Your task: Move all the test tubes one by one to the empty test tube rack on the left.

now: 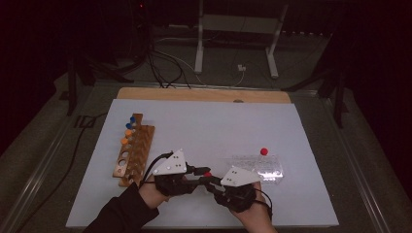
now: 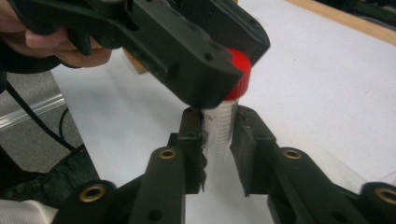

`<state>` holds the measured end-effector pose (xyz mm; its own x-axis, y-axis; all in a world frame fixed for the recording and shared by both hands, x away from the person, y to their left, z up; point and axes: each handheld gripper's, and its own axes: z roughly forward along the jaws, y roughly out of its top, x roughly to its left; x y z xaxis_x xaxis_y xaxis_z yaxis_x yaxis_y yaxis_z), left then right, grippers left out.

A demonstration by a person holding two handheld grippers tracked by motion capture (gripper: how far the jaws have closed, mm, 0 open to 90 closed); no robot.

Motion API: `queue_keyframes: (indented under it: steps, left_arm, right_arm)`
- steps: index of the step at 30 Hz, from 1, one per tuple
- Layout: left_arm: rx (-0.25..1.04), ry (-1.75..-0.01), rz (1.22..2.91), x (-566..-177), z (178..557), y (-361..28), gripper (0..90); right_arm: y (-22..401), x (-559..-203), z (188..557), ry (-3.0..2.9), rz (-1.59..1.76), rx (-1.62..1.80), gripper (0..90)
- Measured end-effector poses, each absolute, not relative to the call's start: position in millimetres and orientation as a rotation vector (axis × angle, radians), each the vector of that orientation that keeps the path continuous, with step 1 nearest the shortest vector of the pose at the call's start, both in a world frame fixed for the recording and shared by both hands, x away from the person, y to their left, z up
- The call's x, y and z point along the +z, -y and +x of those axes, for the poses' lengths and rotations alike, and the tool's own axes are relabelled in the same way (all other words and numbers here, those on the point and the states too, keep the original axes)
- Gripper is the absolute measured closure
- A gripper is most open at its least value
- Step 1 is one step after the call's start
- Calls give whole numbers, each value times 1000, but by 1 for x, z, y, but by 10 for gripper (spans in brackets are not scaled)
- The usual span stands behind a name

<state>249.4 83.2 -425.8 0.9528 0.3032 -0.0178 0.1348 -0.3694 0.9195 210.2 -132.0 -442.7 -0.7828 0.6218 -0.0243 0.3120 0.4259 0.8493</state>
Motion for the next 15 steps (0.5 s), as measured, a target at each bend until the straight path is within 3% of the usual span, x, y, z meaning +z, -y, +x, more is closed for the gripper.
queue_keyframes:
  steps: [12,15]
  left_arm:
    - [288,-371,1927,-408,256,-109,721]
    - [314,-402,1910,-403,260,-118,721]
  right_arm:
    - [144,-431,209,-2218,846,1362,205]
    - [149,-430,211,-2191,878,1373,131]
